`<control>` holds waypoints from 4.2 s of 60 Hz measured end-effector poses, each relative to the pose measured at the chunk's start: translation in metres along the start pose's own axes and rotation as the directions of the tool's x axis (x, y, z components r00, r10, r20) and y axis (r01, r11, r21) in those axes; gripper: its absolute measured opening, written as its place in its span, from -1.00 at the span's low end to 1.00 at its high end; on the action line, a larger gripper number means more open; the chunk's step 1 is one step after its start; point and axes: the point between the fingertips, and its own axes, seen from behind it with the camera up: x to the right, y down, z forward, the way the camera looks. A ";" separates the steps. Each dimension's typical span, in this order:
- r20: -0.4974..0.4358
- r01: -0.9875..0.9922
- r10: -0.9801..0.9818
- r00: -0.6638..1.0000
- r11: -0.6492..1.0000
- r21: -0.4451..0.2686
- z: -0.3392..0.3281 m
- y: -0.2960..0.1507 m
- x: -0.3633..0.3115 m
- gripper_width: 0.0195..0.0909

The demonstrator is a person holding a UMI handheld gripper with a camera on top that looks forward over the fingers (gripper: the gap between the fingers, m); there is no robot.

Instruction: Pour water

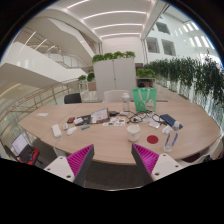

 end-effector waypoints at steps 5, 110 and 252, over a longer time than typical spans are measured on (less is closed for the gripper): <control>-0.023 -0.002 0.002 1.000 1.000 -0.002 0.003 0.004 0.003 0.77; -0.425 0.703 -0.788 0.445 0.602 -0.379 0.284 -0.077 0.336 -0.46; -0.259 -0.044 0.045 0.965 0.999 0.008 0.146 -0.015 0.190 0.78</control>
